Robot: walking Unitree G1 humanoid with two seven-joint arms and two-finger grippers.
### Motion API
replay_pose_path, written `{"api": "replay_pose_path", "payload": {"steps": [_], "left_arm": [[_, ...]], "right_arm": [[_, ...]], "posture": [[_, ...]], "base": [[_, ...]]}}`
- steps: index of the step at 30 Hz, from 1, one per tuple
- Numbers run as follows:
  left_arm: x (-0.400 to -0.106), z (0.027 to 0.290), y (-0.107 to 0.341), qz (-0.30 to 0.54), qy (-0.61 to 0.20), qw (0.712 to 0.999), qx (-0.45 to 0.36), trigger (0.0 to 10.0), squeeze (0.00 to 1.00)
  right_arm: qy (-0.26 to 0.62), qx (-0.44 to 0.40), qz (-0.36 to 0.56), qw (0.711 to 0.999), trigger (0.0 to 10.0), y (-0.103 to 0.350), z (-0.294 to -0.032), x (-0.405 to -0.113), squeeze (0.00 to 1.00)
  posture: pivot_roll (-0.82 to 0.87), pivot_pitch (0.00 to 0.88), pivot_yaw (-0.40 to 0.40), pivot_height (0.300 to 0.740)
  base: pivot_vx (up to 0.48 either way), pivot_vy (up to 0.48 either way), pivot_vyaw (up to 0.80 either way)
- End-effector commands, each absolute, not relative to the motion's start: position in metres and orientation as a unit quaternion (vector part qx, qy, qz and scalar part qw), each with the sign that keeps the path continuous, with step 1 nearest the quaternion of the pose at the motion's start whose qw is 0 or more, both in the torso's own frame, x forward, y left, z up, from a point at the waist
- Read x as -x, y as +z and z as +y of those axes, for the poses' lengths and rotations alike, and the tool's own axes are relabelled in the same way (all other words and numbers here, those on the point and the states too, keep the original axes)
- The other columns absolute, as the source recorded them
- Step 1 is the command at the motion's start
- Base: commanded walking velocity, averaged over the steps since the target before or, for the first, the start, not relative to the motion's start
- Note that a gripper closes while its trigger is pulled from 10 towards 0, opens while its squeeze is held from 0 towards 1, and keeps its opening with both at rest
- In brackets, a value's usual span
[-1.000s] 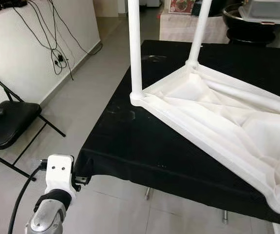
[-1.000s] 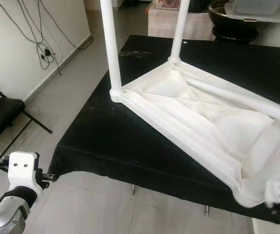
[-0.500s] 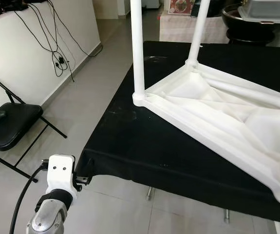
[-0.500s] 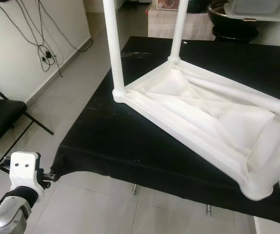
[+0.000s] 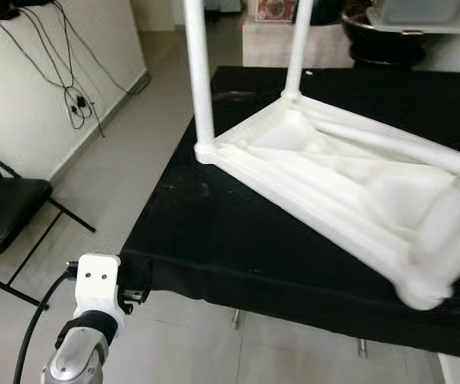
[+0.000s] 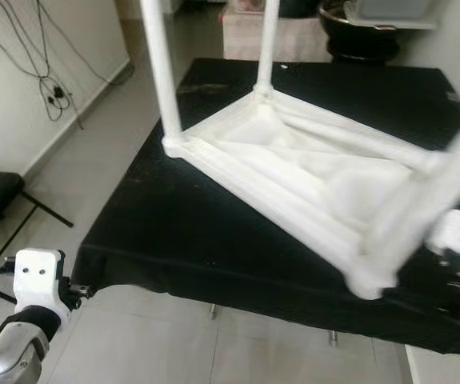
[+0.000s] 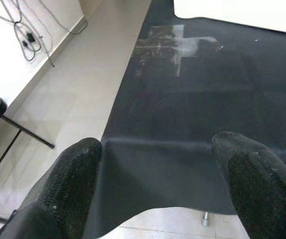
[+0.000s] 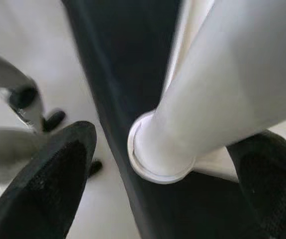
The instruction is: Building children table
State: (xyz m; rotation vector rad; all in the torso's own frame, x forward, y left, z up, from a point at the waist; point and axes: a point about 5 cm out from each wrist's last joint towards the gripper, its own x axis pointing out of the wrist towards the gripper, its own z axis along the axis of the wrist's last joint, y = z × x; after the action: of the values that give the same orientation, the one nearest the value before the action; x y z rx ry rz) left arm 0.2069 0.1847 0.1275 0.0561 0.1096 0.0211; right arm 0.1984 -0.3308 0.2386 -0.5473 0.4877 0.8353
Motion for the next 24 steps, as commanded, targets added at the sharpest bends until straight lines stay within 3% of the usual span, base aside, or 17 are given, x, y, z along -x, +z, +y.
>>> {"api": "replay_pose_path", "payload": {"steps": [1,6,9,13,15,18,24], "left_arm": [[-0.205,0.189,0.126,0.065,0.016,0.997,-0.036,10.0,0.0],[-0.204,0.19,0.125,0.066,0.018,0.997,-0.037,10.0,0.0],[-0.205,0.186,0.126,0.065,0.017,0.997,-0.035,10.0,0.0],[-0.205,0.186,0.126,0.065,0.017,0.997,-0.035,10.0,0.0],[-0.205,0.187,0.127,0.062,0.019,0.997,-0.037,10.0,0.0],[-0.204,0.188,0.128,0.061,0.022,0.997,-0.038,10.0,0.0],[-0.204,0.187,0.128,0.06,0.02,0.997,-0.041,10.0,0.0]], "right_arm": [[0.441,0.249,0.212,0.836,10.0,0.24,-0.314,-0.2,0.0],[0.47,0.238,0.187,0.829,10.0,0.239,-0.297,-0.207,0.0],[0.522,0.215,0.128,0.815,10.0,0.234,-0.257,-0.216,0.0],[0.522,0.215,0.128,0.815,10.0,0.234,-0.257,-0.216,0.0],[0.564,0.182,0.079,0.802,10.0,0.228,-0.22,-0.222,0.0],[0.554,0.206,0.074,0.804,10.0,0.225,-0.216,-0.235,0.0],[0.518,0.293,0.131,0.793,10.0,0.229,-0.253,-0.252,0.0]], "posture": [[-0.1,0.111,0.01,0.74],[-0.1,0.113,0.011,0.74],[-0.1,0.116,0.006,0.74],[-0.1,0.116,0.006,0.74],[-0.08,0.117,0.003,0.74],[-0.08,0.116,0.001,0.74],[-0.08,0.116,-0.005,0.74]], "base": [[0.0,0.0,0.0],[0.0,0.0,0.0],[0.0,0.0,0.0],[0.0,0.0,0.0],[0.0,0.0,0.0],[0.0,0.0,0.0],[0.0,0.0,0.0]]}}
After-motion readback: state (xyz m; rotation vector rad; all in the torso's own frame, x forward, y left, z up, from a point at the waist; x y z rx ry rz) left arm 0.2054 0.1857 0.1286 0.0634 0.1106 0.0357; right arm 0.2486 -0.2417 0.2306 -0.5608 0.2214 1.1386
